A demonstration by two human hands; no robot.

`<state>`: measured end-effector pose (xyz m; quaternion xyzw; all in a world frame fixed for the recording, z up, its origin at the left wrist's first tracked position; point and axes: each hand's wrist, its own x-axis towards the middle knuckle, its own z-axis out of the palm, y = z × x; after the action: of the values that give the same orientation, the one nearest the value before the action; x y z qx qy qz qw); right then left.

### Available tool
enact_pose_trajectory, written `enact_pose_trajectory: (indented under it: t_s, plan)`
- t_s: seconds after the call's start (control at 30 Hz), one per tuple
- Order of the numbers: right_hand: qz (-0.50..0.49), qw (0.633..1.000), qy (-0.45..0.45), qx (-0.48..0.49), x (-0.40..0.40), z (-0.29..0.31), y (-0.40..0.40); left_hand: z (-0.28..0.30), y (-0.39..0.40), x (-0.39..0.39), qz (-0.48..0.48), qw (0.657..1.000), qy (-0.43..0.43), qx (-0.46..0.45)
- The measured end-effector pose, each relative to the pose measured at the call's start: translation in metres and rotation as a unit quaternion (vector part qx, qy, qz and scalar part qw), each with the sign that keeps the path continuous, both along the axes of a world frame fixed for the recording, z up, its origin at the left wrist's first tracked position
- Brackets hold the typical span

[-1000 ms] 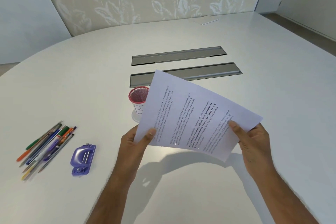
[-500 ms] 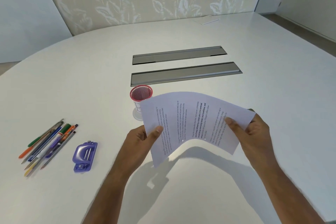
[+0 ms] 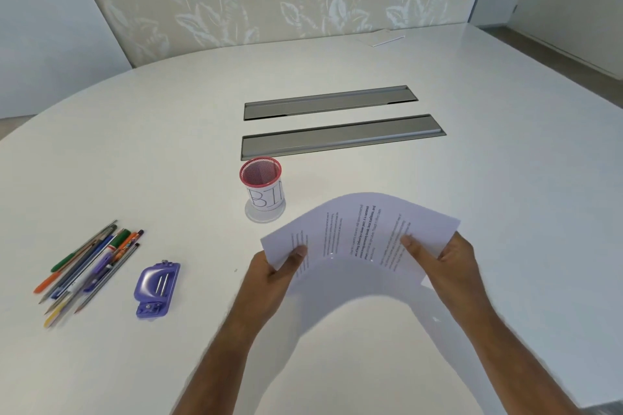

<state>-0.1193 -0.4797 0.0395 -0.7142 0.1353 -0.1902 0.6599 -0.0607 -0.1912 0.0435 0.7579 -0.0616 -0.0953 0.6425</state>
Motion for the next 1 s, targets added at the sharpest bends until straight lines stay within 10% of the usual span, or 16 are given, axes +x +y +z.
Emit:
enact_pose_trajectory:
  t_s: [1.0]
  plan:
    - [0.0,0.999,0.034,0.026,-0.002,0.006,0.0,0.008,0.016,0.004,0.095,0.989,0.036,-0.107]
